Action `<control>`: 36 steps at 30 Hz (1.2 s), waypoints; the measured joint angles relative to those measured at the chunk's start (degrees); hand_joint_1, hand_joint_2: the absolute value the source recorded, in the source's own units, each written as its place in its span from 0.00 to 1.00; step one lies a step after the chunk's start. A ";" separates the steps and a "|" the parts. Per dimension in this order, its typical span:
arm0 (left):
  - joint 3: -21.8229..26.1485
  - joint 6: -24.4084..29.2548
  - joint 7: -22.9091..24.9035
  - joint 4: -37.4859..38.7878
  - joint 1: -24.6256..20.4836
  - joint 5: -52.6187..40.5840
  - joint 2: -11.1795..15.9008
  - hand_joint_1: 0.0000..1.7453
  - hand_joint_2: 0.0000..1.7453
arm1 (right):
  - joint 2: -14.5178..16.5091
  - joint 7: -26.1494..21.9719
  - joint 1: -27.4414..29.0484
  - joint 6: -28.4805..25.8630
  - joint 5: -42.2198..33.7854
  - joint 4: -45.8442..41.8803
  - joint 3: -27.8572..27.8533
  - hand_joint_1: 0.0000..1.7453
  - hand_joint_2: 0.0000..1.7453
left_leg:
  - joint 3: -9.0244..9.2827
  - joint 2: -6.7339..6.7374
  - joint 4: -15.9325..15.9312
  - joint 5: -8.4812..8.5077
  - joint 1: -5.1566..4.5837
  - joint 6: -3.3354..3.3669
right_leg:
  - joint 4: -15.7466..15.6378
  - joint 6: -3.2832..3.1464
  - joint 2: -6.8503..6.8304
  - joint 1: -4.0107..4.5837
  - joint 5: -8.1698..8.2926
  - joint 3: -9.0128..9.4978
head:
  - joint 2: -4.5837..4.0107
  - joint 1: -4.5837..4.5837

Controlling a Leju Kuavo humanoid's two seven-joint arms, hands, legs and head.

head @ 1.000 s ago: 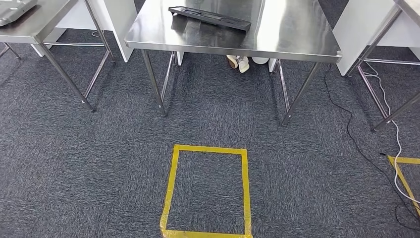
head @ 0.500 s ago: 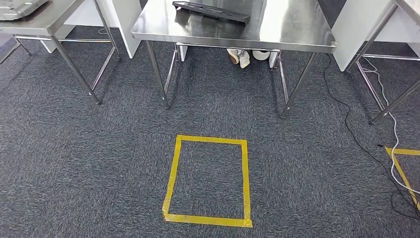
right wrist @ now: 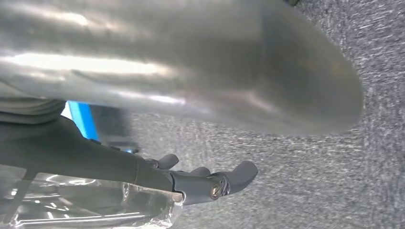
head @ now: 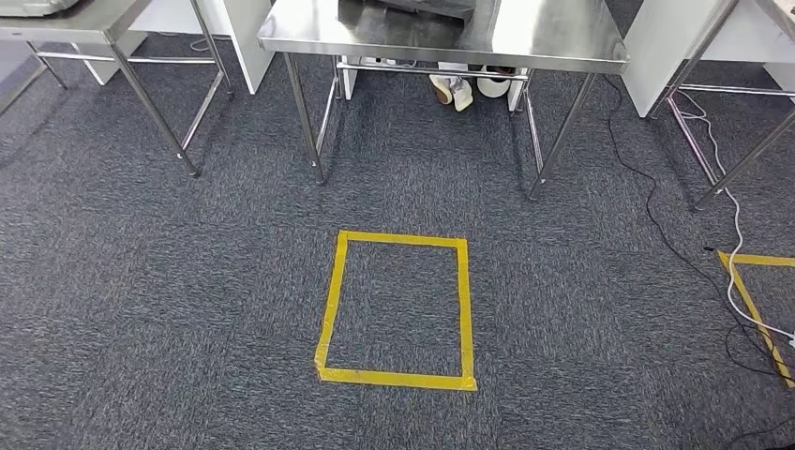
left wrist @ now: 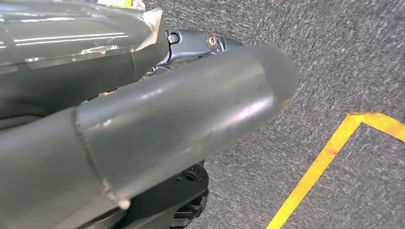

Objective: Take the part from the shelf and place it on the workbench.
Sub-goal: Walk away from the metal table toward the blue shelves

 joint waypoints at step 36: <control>-0.09 0.10 -0.01 0.34 0.33 -0.34 0.49 0.00 0.00 | 0.09 -0.84 0.37 -0.05 -2.43 0.04 -1.38 0.00 0.00 | 7.89 -0.19 -1.27 -5.85 -1.25 1.69 | -2.42 -1.73 -0.86 0.90 4.34 -4.56 | 0.00 -0.22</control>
